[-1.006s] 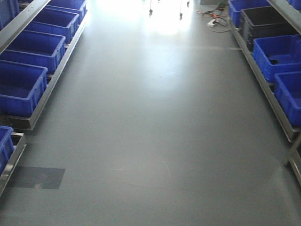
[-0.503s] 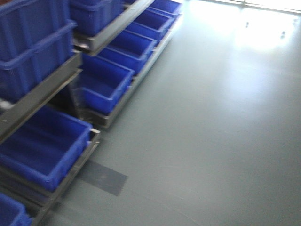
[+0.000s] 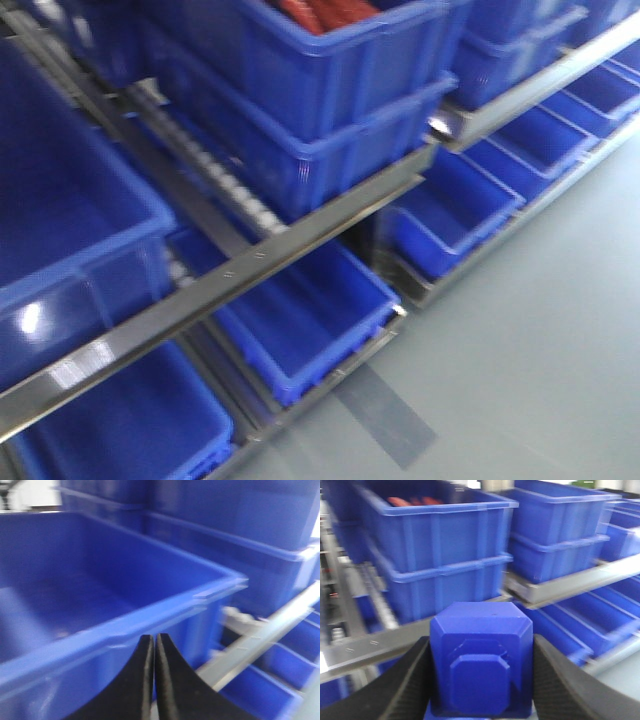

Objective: Pour parts from conveyor to right shelf
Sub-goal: 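Turn and stop facing the empty blue bin on the shelf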

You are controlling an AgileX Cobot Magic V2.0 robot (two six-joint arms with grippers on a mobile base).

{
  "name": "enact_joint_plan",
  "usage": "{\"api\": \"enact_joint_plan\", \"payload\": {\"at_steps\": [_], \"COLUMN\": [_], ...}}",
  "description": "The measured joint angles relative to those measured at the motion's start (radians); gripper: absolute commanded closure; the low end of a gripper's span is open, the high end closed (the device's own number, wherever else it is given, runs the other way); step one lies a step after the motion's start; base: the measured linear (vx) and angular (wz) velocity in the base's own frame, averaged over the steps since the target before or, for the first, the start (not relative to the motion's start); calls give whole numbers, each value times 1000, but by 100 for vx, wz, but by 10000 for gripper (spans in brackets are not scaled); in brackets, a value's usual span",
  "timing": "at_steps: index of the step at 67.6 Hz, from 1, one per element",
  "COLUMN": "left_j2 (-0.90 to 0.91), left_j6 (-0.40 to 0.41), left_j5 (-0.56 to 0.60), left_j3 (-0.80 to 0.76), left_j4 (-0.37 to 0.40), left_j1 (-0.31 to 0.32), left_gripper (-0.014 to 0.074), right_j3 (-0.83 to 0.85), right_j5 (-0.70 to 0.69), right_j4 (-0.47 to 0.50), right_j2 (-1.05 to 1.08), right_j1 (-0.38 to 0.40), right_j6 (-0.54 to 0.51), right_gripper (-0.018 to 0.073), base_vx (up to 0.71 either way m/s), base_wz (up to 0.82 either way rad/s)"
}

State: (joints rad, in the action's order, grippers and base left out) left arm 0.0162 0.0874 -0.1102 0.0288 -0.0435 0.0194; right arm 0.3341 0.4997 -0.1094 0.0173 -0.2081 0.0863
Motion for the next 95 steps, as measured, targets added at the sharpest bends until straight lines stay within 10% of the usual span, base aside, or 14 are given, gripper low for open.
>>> {"api": "enact_joint_plan", "payload": {"at_steps": [95], "left_j2": [0], "left_j6": [0], "left_j5": [0], "left_j3": [0], "left_j4": [0], "left_j1": [0], "left_gripper": [603], "right_j3": [0], "right_j5": [0], "right_j4": [0], "right_j2": [0], "right_j1": [0], "right_j6": [0], "right_gripper": [523], "base_vx": [12], "base_wz": [47]}}
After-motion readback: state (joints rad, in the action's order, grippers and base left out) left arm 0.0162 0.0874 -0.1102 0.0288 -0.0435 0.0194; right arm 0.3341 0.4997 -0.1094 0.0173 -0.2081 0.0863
